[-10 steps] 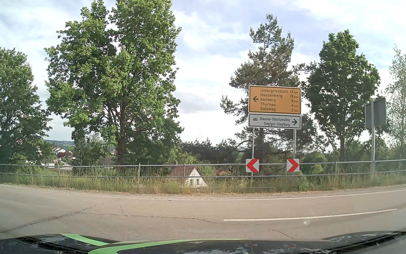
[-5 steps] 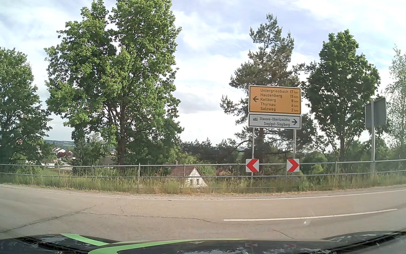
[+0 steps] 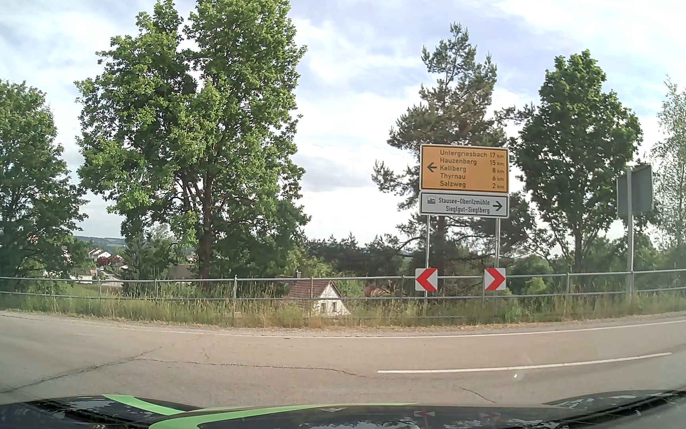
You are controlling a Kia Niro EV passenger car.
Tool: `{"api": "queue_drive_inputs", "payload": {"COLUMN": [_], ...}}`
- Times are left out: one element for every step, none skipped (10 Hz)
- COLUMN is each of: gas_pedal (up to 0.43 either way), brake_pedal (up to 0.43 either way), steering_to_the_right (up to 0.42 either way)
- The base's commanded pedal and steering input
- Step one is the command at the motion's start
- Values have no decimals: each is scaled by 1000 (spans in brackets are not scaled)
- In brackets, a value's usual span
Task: Follow the waypoints while adhering to traffic rules and regulations
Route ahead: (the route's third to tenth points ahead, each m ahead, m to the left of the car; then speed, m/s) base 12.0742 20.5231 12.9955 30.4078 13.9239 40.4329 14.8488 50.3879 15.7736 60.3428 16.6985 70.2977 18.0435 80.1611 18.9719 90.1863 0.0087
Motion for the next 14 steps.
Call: {"api": "queue_drive_inputs", "payload": {"gas_pedal": [0,0,0,0,0,0,0,0,0,0,0,157,331,449], "brake_pedal": [256,256,256,262,256,256,256,244,30,0,0,0,0,0], "steering_to_the_right": [-149,-150,-151,-151,-153,-155,-159,-165,-173,-190,-212,-244,-273,-321]}}
